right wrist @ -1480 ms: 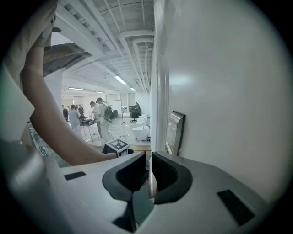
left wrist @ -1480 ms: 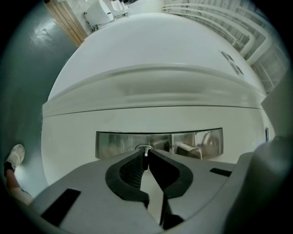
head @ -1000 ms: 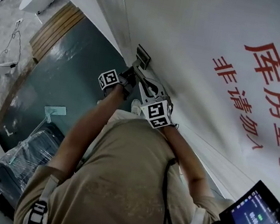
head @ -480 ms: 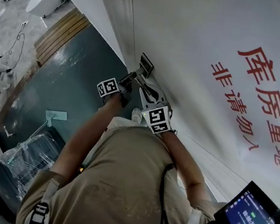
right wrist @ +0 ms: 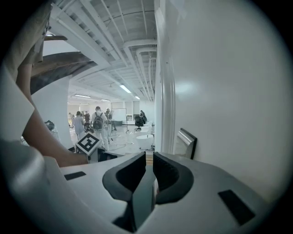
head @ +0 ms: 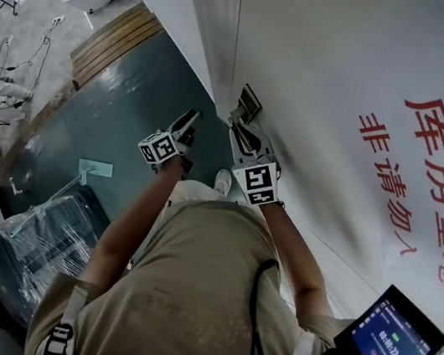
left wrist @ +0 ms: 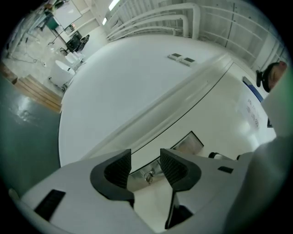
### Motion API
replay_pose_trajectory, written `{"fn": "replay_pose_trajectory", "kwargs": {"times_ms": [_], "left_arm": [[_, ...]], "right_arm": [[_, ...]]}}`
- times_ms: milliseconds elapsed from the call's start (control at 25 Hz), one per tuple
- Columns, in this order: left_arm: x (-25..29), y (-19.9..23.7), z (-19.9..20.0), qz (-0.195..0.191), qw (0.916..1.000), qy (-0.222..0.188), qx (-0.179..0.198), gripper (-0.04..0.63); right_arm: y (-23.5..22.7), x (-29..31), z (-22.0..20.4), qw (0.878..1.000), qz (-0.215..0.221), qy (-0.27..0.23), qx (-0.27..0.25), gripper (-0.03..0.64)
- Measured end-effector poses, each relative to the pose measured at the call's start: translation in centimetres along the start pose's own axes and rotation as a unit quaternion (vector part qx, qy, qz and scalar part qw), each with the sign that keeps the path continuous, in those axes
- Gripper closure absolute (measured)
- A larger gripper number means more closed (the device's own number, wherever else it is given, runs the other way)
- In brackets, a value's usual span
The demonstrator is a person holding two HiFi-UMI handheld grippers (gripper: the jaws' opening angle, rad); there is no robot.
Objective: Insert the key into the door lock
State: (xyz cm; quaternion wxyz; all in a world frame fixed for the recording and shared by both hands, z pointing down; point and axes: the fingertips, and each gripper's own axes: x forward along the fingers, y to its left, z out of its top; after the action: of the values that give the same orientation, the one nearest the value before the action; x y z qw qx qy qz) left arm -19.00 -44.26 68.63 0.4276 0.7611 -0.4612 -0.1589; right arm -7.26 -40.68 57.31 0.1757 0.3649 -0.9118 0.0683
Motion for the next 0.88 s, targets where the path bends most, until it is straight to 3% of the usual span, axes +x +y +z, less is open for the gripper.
{"fn": "replay_pose_trajectory", "kwargs": {"times_ms": [200,360,600,880], "left_arm": [[-1.5,-3.7,1.5,-0.011,0.9952,0.005,0.097,0.403],[-2.0,-6.1,2.3,-0.02,0.9883,0.004,0.151,0.403],[-2.6,-8.2,4.7,-0.042,0.9829,-0.014,0.179,0.403],[-4.3,-7.9,8.2,-0.029,0.9777,-0.047,0.203,0.403]], "right_arm": [[0.4,1.2,1.2,1.0,0.012,-0.007,-0.01,0.578],[0.5,1.8,1.9,1.0,0.017,-0.012,-0.017,0.578],[1.0,2.7,2.8,1.0,0.015,-0.016,-0.017,0.578],[1.9,3.7,3.8,0.999,0.025,-0.02,-0.021,0.577]]}}
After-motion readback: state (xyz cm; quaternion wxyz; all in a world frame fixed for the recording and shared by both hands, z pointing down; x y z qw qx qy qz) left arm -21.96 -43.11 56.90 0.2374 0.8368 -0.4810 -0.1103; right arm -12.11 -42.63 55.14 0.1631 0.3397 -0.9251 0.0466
